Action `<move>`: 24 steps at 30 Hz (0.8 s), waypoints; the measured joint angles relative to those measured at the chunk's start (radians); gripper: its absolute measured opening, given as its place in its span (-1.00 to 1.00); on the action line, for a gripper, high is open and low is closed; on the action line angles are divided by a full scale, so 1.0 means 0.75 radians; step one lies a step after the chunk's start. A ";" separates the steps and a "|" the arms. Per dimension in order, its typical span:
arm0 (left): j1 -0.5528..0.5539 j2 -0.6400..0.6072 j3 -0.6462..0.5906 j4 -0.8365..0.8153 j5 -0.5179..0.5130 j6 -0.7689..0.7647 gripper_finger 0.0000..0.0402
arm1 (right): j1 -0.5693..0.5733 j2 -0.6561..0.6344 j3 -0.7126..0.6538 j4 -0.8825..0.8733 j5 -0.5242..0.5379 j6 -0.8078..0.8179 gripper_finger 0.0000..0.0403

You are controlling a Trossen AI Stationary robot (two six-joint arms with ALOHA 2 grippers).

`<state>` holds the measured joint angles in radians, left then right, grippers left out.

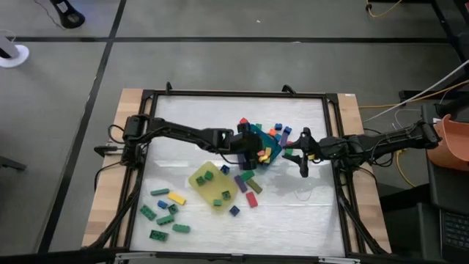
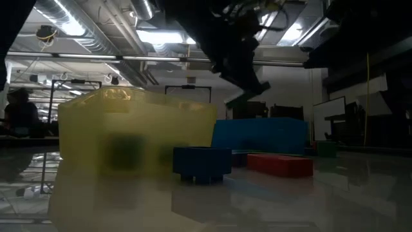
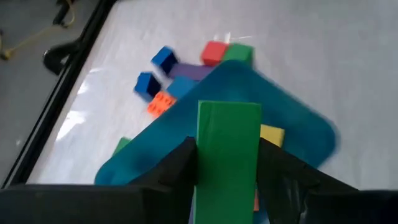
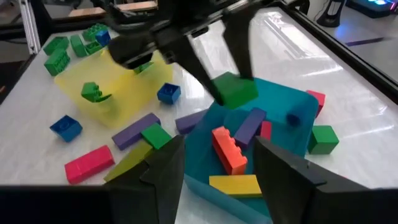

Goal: Sort blocks by size
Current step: Put the large green wooden block into the blue bin, then put the large yellow wooden block into the blue bin

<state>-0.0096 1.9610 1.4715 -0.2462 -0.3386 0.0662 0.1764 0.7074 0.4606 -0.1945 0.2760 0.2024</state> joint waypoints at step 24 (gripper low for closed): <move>-0.250 -0.297 0.177 -1.423 0.364 -0.912 0.04 | 0.000 0.000 0.000 -0.056 0.000 -0.033 -0.06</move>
<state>-0.1974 1.7379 1.6043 -1.3136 -0.0652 -0.6181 0.1763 0.7074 0.4606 -0.2364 0.2760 0.1776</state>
